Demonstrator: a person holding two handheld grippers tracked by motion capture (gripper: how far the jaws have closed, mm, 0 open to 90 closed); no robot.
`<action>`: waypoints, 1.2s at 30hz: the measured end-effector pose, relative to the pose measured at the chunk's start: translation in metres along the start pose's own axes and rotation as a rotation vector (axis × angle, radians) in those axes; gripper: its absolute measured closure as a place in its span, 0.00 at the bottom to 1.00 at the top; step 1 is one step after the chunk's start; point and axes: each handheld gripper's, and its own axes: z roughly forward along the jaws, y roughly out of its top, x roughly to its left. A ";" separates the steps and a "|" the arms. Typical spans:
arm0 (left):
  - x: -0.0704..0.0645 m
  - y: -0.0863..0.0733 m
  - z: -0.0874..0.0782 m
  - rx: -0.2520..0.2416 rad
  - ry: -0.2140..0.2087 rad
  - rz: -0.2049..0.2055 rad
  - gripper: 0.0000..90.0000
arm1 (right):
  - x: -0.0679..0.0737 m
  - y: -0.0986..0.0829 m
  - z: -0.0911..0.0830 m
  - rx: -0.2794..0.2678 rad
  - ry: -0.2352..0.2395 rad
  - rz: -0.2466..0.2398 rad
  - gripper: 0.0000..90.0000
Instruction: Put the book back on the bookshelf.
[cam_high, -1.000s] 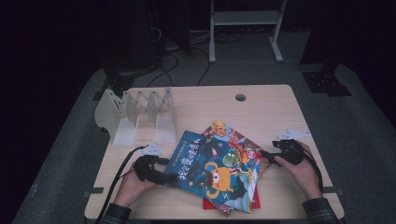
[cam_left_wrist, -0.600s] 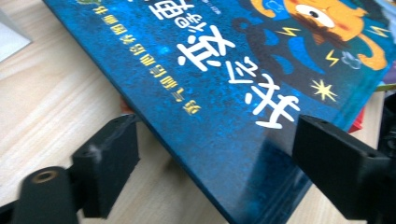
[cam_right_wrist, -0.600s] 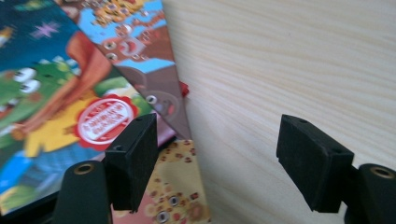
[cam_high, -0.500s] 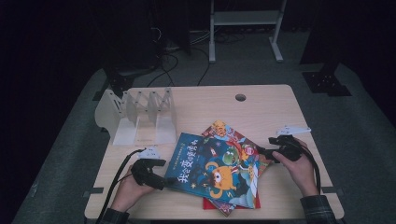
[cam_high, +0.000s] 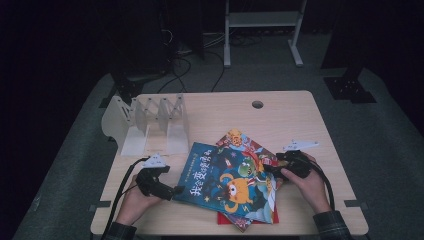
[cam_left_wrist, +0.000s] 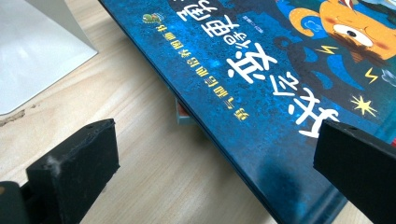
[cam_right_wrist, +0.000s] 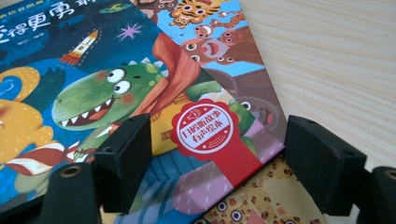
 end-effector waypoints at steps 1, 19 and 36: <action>0.000 0.000 0.000 -0.001 0.000 -0.002 0.00 | 0.000 0.000 0.000 0.000 0.000 0.000 0.26; 0.002 -0.006 0.007 0.036 -0.016 -0.019 0.00 | 0.016 0.006 0.004 -0.004 0.020 -0.075 0.35; 0.006 -0.007 0.009 0.038 -0.045 -0.049 0.00 | 0.024 -0.020 -0.031 0.017 0.120 -0.107 0.83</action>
